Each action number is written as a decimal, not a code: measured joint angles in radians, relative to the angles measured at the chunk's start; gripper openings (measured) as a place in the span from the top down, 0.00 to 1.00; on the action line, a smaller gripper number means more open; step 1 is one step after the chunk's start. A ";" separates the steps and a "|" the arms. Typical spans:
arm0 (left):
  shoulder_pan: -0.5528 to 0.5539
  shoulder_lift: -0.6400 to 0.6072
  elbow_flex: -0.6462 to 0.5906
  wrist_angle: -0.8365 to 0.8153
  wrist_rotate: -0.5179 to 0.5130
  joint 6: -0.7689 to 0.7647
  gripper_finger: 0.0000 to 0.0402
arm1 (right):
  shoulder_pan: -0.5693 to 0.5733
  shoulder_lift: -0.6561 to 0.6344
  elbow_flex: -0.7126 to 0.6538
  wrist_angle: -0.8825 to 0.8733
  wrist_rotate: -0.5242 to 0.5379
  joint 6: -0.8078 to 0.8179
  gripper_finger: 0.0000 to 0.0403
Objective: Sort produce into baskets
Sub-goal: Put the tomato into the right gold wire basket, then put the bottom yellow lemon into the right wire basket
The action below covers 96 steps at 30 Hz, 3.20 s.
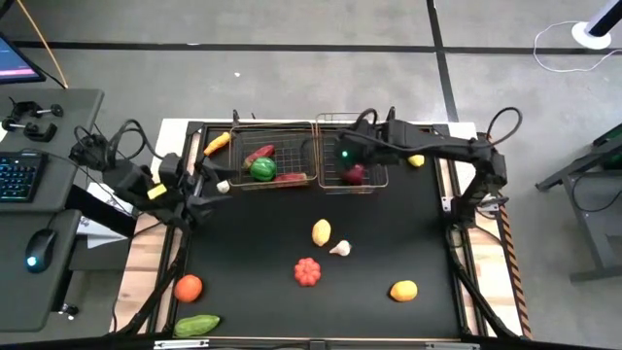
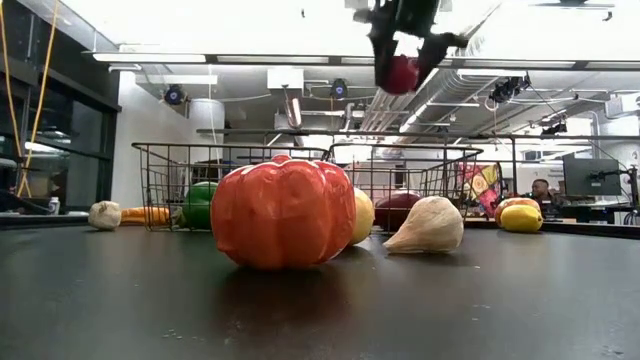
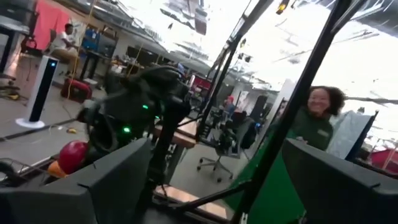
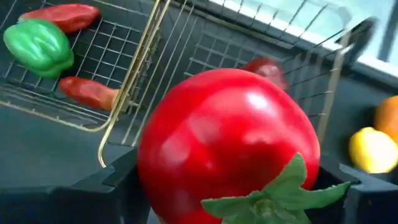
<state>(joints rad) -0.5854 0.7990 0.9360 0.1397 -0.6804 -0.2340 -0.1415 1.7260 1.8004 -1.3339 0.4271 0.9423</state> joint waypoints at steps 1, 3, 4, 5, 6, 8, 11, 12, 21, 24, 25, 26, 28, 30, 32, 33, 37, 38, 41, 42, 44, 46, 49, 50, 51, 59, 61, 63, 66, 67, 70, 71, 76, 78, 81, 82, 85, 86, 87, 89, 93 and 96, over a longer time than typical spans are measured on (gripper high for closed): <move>-0.002 0.000 0.000 0.001 0.002 -0.001 0.12 | -0.015 0.001 -0.019 0.026 -0.018 0.000 0.29; -0.010 -0.002 0.000 0.006 0.003 -0.008 0.12 | -0.033 0.002 -0.055 0.059 -0.036 0.008 0.29; -0.013 -0.004 0.000 0.008 0.003 -0.008 0.12 | -0.038 0.002 -0.076 0.080 -0.039 0.015 0.29; -0.015 -0.009 0.000 0.006 0.004 -0.008 0.12 | -0.040 0.000 -0.097 0.105 -0.042 0.018 0.29; -0.018 -0.012 0.000 0.006 0.004 -0.008 0.12 | -0.039 0.000 -0.115 0.121 -0.043 0.017 0.29; -0.023 -0.022 0.000 0.007 0.004 -0.008 0.12 | -0.035 0.002 -0.148 0.132 -0.050 -0.007 0.29; -0.025 -0.039 0.000 0.008 0.004 -0.009 0.12 | -0.035 0.002 -0.181 0.166 -0.063 -0.050 0.29; -0.025 -0.044 0.000 0.007 0.004 -0.008 0.12 | -0.035 0.002 -0.187 0.167 -0.068 -0.061 0.29; -0.025 -0.067 0.000 0.006 0.004 0.000 0.12 | -0.067 0.002 -0.195 0.189 -0.143 -0.061 0.09; -0.025 -0.067 0.000 -0.004 0.004 0.001 0.12 | -0.087 0.002 -0.192 0.193 -0.185 -0.083 0.03; -0.025 -0.067 0.000 -0.007 0.004 0.001 0.12 | -0.092 0.002 -0.184 0.191 -0.186 -0.095 0.04; -0.025 -0.067 0.000 -0.008 0.004 0.001 0.12 | -0.098 0.002 -0.174 0.191 -0.188 -0.107 0.06; -0.025 -0.068 0.000 -0.009 0.004 0.001 0.12 | -0.109 0.002 -0.142 0.170 -0.196 -0.106 0.09; -0.025 -0.067 0.000 -0.013 0.004 0.000 0.12 | -0.113 0.002 -0.093 0.123 -0.199 -0.113 0.10; -0.025 -0.067 0.000 -0.017 0.005 0.000 0.12 | -0.095 0.001 -0.032 0.053 -0.194 -0.136 0.11; -0.025 -0.067 0.000 -0.023 0.009 0.000 0.12 | -0.078 0.000 -0.003 0.011 -0.194 -0.142 0.11; -0.025 -0.067 0.001 -0.076 0.030 -0.040 0.12 | 0.058 0.000 0.082 -0.117 -0.195 -0.131 0.11; -0.025 -0.066 0.001 -0.095 0.032 -0.053 0.12 | 0.106 -0.001 0.089 -0.135 -0.194 -0.115 0.11; -0.025 -0.059 0.001 -0.145 0.033 -0.085 0.12 | 0.264 -0.002 0.070 -0.154 -0.194 0.008 0.11; -0.025 -0.056 0.001 -0.156 0.034 -0.096 0.12 | 0.324 -0.001 0.053 -0.156 -0.194 0.060 0.11; -0.025 -0.049 0.001 -0.172 0.034 -0.114 0.12 | 0.439 -0.001 0.009 -0.148 -0.194 0.188 0.11; -0.025 -0.043 0.001 -0.179 0.034 -0.130 0.12 | 0.552 -0.001 -0.047 -0.131 -0.204 0.337 0.11; -0.025 -0.030 0.001 -0.180 0.034 -0.142 0.12 | 0.711 0.000 -0.134 -0.114 -0.290 0.596 0.11; -0.025 -0.026 0.001 -0.180 0.034 -0.149 0.12 | 0.757 0.000 -0.163 -0.103 -0.331 0.672 0.11; -0.025 -0.022 0.001 -0.180 0.034 -0.156 0.12 | 0.801 0.000 -0.191 -0.096 -0.372 0.740 0.11; -0.023 0.010 0.001 -0.179 0.031 -0.195 0.12 | 0.991 0.000 -0.318 0.017 -0.510 0.640 0.11; -0.023 0.016 0.001 -0.177 0.022 -0.216 0.12 | 1.005 0.003 -0.338 0.059 -0.509 0.450 0.11; -0.023 0.019 0.001 -0.177 0.018 -0.235 0.12 | 1.011 0.013 -0.358 0.088 -0.502 0.224 0.11; -0.023 0.020 0.001 -0.171 0.016 -0.266 0.12 | 1.015 0.025 -0.395 0.127 -0.482 -0.024 0.11; -0.023 0.019 0.001 -0.171 0.016 -0.277 0.12 | 1.015 0.030 -0.409 0.133 -0.480 -0.072 0.11; -0.023 0.020 0.001 -0.172 0.014 -0.289 0.12 | 1.012 0.047 -0.455 0.144 -0.489 -0.138 0.11; -0.023 0.020 0.001 -0.172 0.014 -0.289 0.12 | 1.012 0.049 -0.474 0.143 -0.490 -0.144 0.11; -0.023 0.020 0.001 -0.172 0.014 -0.313 0.12 | 1.012 0.052 -0.568 0.218 -0.487 -0.131 0.11; -0.023 0.022 0.001 -0.171 0.014 -0.315 0.12 | 1.012 0.052 -0.597 0.285 -0.487 -0.131 0.11; -0.023 0.027 0.001 -0.172 0.014 -0.315 0.12 | 1.012 0.052 -0.634 0.350 -0.484 -0.131 0.11; -0.023 0.028 0.001 -0.172 0.013 -0.315 0.12 | 1.012 0.052 -0.643 0.364 -0.475 -0.130 0.11; -0.023 0.032 0.001 -0.171 0.000 -0.315 0.12 | 1.010 0.053 -0.670 0.377 -0.439 -0.109 0.11; -0.023 0.033 0.001 -0.171 -0.007 -0.315 0.12 | 1.007 0.053 -0.679 0.380 -0.435 -0.107 0.11; -0.023 0.034 0.001 -0.173 -0.011 -0.314 0.12 | 1.005 0.053 -0.686 0.385 -0.435 -0.106 0.11; -0.023 0.038 0.001 -0.173 -0.014 -0.314 0.12 | 1.003 0.053 -0.697 0.393 -0.438 -0.106 0.11; -0.023 0.039 0.001 -0.173 -0.014 -0.303 0.12 | 1.003 0.054 -0.704 0.430 -0.453 -0.103 0.14; -0.023 0.039 0.001 -0.173 -0.016 -0.285 0.12 | 0.988 0.055 -0.681 0.419 -0.464 -0.040 0.22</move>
<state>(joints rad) -0.6083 0.8379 0.9367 -0.0338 -0.6964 -0.5190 0.8469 1.7809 1.1193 -0.9151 -0.0371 0.9020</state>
